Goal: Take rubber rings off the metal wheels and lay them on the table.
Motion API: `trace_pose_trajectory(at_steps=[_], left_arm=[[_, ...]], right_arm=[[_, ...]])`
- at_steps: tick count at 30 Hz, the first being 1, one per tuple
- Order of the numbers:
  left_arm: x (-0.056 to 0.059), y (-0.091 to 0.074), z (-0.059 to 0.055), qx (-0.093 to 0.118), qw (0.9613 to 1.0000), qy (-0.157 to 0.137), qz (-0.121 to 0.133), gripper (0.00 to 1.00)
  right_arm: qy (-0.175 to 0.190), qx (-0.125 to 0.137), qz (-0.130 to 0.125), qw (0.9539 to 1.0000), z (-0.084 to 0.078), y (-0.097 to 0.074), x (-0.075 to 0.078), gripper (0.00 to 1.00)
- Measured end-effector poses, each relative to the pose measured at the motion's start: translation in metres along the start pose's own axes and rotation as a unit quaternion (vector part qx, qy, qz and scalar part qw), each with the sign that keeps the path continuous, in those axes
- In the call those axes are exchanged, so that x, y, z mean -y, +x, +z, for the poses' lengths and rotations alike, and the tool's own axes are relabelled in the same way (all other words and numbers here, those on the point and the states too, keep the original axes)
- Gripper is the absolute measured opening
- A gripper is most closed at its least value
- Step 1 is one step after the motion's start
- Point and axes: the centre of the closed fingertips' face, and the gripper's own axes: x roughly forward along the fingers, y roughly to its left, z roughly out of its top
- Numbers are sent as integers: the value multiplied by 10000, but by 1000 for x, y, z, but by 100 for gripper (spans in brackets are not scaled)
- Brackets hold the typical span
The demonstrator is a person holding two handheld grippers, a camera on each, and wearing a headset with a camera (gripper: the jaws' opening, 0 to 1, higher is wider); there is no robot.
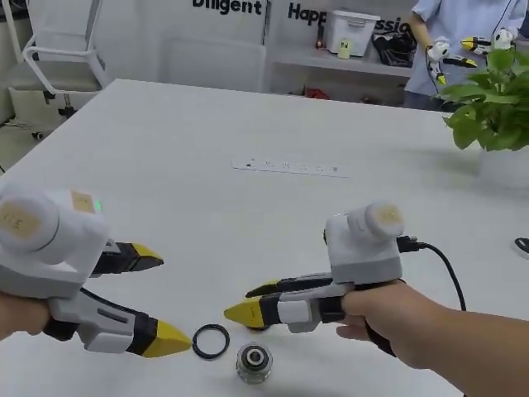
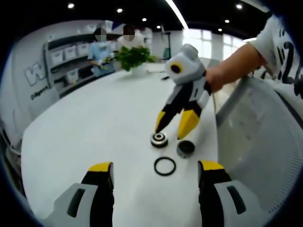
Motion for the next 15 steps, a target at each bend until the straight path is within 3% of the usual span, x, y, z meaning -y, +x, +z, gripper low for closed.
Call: trace_pose_trajectory(at_steps=[15], left_arm=[[-3, 6, 9, 7, 10000, 77, -53, 73]], right_arm=[[-159, 122, -259, 9995, 7, -16, 15, 43]])
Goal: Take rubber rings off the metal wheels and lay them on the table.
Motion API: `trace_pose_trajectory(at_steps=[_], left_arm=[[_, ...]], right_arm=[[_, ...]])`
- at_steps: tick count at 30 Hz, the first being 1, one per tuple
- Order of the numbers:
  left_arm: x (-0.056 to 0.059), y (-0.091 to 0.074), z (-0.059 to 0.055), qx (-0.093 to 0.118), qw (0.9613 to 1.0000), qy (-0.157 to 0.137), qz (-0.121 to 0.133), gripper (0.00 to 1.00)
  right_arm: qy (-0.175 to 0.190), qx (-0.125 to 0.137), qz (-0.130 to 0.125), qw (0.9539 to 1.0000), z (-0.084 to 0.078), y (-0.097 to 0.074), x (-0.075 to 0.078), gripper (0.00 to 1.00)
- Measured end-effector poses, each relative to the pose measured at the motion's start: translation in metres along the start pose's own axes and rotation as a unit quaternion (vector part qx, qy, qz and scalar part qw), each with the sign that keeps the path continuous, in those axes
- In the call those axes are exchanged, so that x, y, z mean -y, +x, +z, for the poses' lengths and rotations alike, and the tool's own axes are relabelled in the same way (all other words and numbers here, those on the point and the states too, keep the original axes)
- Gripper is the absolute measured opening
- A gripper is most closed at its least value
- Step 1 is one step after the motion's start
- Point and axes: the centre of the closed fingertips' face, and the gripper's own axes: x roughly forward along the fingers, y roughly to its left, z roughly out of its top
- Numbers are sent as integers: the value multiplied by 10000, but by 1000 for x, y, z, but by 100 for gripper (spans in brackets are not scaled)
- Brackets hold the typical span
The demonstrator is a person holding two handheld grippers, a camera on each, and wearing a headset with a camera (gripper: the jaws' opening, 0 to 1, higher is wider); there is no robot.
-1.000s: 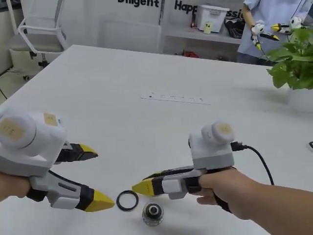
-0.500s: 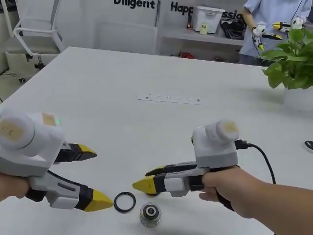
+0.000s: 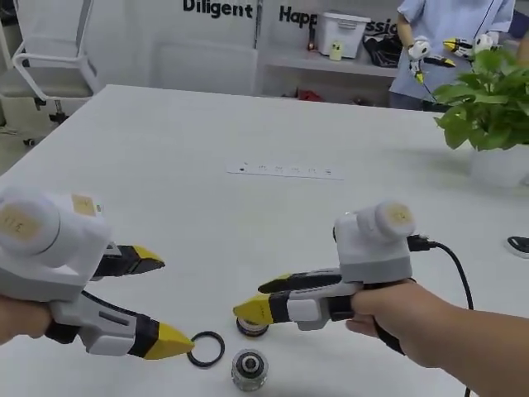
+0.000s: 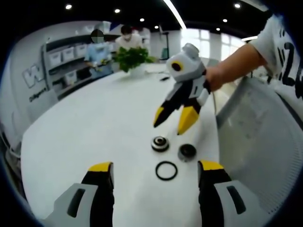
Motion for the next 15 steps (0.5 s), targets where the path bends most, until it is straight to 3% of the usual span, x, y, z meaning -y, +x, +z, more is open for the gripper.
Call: trace_pose_trajectory(at_steps=[15], left_arm=[[-5, 4, 3, 30, 10000, 1, 20, 73]], right_arm=[[-328, 11, -211, 9992, 1, -11, 11, 48]])
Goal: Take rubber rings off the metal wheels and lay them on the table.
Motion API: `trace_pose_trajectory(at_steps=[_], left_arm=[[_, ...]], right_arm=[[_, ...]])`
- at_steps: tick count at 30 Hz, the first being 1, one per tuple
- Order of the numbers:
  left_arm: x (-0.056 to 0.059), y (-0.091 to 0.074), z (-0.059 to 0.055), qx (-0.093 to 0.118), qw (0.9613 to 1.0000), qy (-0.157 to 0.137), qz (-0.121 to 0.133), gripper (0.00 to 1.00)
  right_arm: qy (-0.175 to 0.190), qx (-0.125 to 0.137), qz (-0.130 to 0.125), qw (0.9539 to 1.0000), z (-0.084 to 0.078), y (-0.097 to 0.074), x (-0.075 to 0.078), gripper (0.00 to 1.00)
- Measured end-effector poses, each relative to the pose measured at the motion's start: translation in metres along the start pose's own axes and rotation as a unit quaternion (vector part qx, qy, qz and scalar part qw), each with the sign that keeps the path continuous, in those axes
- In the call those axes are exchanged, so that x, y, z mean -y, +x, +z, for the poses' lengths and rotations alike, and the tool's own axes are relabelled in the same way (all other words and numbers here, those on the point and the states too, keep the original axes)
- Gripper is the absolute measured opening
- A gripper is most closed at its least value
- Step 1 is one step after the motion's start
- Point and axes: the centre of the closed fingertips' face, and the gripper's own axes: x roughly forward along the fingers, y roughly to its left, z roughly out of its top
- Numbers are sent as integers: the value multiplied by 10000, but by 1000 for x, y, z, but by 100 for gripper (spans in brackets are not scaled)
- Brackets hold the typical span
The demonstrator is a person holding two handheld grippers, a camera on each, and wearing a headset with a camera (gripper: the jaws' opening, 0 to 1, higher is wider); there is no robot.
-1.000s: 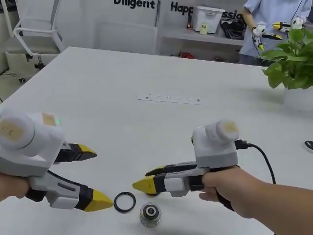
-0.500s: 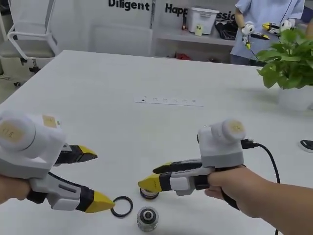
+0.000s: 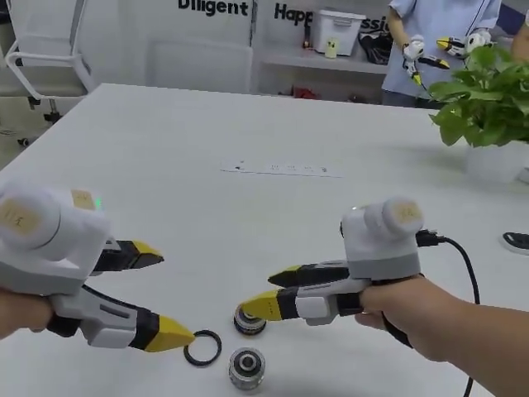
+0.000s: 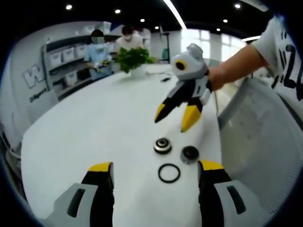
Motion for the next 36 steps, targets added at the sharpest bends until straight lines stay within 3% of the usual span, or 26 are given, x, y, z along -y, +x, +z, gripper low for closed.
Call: trace_pose_trajectory(at_steps=[12, 23, 36], left_arm=[[-3, 5, 5, 19, 10000, 19, 4, 73], [-5, 11, 8, 28, 10000, 38, -14, 73], [-7, 20, 10, 39, 10000, 19, -40, 72]], right_arm=[[-306, 80, -67, 9995, 2, -3, 4, 54], [-589, 78, -68, 9982, -1, -5, 7, 49], [-774, -147, -125, 9968, -14, -4, 15, 46]])
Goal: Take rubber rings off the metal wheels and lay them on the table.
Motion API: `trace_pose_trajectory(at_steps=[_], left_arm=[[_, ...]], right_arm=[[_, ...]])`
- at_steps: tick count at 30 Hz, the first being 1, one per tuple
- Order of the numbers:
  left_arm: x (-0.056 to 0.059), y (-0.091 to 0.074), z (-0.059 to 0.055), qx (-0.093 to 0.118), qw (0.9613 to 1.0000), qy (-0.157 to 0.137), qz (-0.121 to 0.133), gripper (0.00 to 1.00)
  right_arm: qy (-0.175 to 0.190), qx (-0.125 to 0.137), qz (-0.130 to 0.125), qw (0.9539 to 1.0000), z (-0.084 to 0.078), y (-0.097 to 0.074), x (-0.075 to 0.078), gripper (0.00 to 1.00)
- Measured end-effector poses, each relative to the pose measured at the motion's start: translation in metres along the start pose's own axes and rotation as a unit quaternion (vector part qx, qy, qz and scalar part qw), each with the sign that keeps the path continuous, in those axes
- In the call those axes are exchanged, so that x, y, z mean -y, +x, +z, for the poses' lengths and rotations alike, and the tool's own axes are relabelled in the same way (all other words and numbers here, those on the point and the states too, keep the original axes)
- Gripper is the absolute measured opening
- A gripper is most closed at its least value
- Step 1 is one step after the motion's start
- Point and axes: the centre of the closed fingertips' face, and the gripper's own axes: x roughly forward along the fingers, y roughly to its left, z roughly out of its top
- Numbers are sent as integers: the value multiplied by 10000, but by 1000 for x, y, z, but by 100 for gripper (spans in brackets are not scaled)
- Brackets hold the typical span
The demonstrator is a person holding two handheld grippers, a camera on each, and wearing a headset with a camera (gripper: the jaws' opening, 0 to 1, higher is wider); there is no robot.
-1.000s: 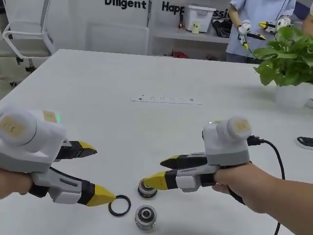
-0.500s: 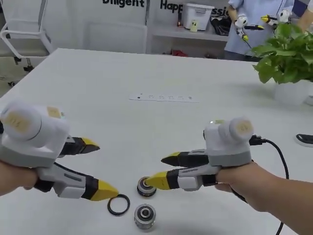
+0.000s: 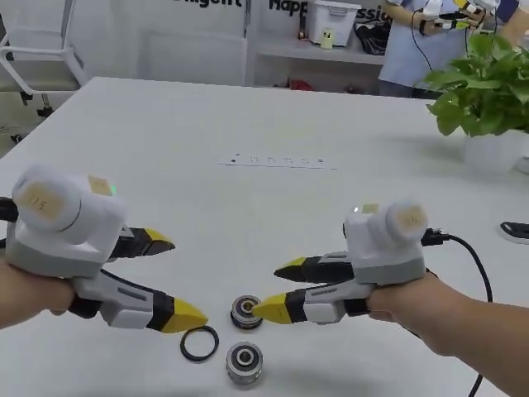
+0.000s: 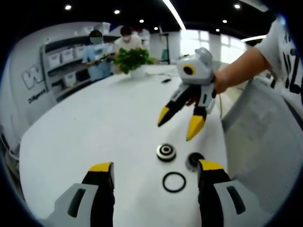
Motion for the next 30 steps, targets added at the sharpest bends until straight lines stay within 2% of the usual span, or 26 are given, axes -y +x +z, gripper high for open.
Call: trace_pose_trajectory(at_steps=[10, 16, 30], left_arm=[[0, 8, -3, -39, 10000, -15, -47, 71], [2, 14, -5, -55, 9999, -28, -85, 70], [4, 23, -7, -65, 9999, -43, -134, 67]], right_arm=[[-76, -112, -45, 9999, -10, -1, 6, 43], [-156, -270, -17, 9995, -19, 2, 6, 41], [-247, -365, 58, 9990, -26, 7, 2, 32]])
